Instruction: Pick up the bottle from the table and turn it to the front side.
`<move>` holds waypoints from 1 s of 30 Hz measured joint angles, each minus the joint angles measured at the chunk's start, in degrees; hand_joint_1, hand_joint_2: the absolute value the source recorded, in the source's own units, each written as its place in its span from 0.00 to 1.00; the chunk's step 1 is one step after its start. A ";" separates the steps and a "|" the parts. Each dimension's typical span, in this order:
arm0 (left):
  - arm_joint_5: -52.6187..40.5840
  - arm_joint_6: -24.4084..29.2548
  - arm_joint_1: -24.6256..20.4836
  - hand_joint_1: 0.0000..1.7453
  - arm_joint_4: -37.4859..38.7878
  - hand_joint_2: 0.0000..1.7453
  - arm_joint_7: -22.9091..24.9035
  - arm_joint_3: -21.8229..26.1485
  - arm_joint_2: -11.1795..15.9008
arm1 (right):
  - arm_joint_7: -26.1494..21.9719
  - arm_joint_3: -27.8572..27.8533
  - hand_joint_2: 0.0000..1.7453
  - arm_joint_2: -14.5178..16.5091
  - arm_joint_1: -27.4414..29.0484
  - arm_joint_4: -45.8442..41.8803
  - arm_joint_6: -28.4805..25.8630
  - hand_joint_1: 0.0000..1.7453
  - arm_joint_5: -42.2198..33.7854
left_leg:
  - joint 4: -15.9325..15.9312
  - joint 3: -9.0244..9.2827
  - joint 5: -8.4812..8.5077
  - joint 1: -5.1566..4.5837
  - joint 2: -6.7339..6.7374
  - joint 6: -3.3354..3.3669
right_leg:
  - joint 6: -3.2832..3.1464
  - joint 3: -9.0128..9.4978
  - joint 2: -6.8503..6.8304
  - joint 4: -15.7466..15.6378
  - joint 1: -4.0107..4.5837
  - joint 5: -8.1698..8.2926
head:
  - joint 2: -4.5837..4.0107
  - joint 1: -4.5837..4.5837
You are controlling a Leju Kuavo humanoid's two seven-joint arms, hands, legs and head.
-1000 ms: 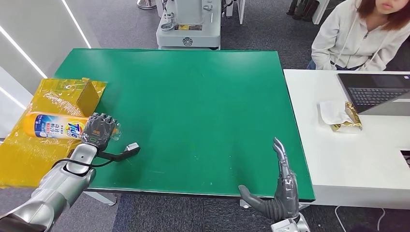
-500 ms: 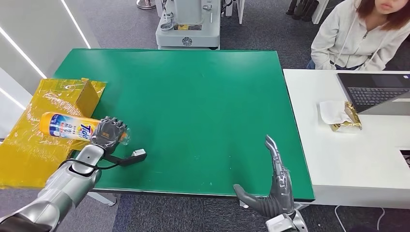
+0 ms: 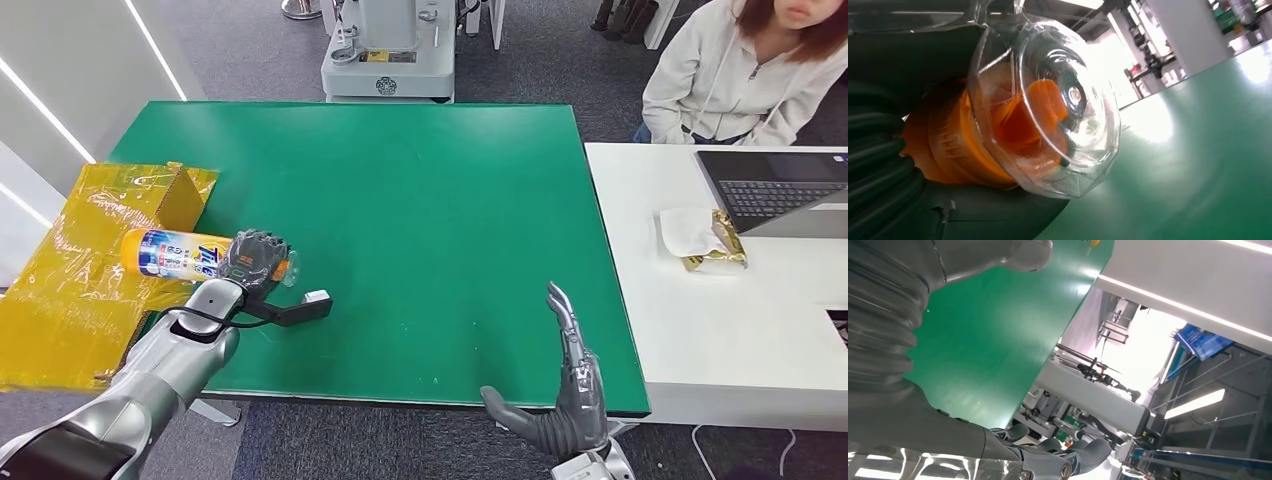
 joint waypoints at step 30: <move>-4.82 -4.70 0.60 0.35 1.89 1.00 4.44 3.73 3.57 | 4.48 -2.05 1.00 3.33 -0.36 -2.74 5.34 0.00 5.71 | -0.01 -0.01 0.02 0.01 -0.05 -0.02 | 0.00 0.00 -0.05 0.00 0.01 -0.01 | 0.00 0.02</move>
